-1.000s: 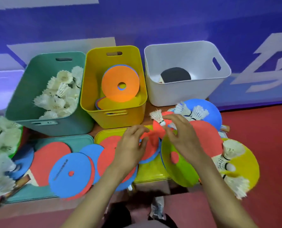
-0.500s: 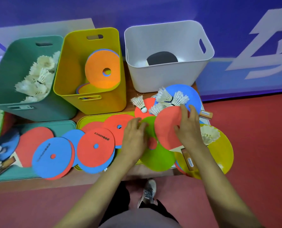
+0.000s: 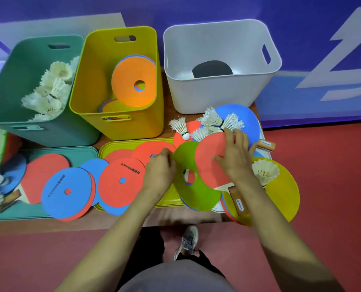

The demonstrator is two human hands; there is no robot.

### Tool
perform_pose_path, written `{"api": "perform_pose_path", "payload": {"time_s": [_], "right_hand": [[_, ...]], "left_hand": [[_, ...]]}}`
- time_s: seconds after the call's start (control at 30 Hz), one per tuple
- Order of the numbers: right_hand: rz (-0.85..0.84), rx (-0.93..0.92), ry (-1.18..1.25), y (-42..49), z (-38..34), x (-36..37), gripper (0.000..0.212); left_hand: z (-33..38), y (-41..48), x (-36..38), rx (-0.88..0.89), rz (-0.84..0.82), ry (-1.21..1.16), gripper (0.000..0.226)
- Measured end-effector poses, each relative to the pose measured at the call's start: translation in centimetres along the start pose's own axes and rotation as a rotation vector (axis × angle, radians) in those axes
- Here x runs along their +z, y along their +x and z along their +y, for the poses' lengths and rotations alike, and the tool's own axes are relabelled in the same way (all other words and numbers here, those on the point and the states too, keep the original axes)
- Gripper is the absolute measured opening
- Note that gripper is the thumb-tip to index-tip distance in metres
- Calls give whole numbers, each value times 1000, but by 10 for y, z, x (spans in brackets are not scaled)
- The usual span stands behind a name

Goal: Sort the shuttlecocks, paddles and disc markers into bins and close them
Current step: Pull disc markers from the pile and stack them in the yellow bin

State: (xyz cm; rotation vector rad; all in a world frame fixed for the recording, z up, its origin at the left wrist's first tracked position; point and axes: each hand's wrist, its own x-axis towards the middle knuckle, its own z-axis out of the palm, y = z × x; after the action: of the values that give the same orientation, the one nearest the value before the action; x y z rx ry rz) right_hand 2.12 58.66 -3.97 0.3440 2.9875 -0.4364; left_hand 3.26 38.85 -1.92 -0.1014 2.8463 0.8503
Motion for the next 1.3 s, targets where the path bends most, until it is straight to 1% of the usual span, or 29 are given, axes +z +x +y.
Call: {"api": "perform_pose_path", "payload": {"time_s": [0.13, 0.23, 0.33, 0.4, 0.47, 0.53, 0.57, 0.63, 0.7, 0.77, 0.8, 0.83, 0.9, 0.97, 1.0, 1.07, 1.13, 1.23, 1.3], "right_hand": [[-26, -39, 14, 0, -4, 1, 86], [-29, -78, 69, -2, -2, 1, 86], [25, -106, 146, -7, 7, -2, 83], [88, -125, 242, -13, 12, -6, 77], [150, -138, 317, -20, 15, -10, 66], [210, -160, 346, -29, 20, -14, 53], [247, -174, 361, -35, 23, -15, 47], [319, -201, 383, -46, 32, -16, 36], [353, -212, 359, -56, 43, -20, 30], [306, -207, 318, -62, 58, -27, 31], [259, -214, 297, -65, 66, -30, 33], [206, -226, 279, -68, 74, -33, 36], [114, -243, 258, -73, 86, -36, 36], [43, -240, 234, -78, 94, -38, 36], [10, -234, 219, -81, 97, -38, 37], [-46, -212, 198, -84, 100, -36, 38], [-66, -178, 205, -85, 102, -33, 41], [-40, -150, 243, -85, 102, -28, 44], [-56, -145, 235, -84, 100, -27, 44]], "left_hand": [[2, 1, -3, 30, 17, 29, 17], [4, 2, -2, 49, -3, 77, 34], [5, 1, 2, 40, -24, 70, 49], [5, 1, 5, 65, -1, 140, 53], [7, 0, 9, 195, 37, 272, 50], [14, 0, 18, 360, 77, 310, 42], [20, -3, 23, 430, 59, 297, 40], [37, -16, 36, 528, -50, 214, 35], [54, -34, 53, 654, -129, 150, 26], [66, -54, 73, 819, -249, 129, 27], [68, -62, 83, 897, -311, 113, 30], [68, -69, 94, 975, -338, 96, 34], [65, -79, 108, 1049, -387, 71, 45], [62, -87, 116, 1037, -431, 76, 57], [62, -90, 119, 1015, -453, 91, 58], [65, -94, 122, 951, -491, 108, 53], [70, -97, 123, 899, -486, 83, 41], [74, -98, 121, 858, -409, 36, 29], [75, -95, 117, 776, -351, -8, 27]]}}
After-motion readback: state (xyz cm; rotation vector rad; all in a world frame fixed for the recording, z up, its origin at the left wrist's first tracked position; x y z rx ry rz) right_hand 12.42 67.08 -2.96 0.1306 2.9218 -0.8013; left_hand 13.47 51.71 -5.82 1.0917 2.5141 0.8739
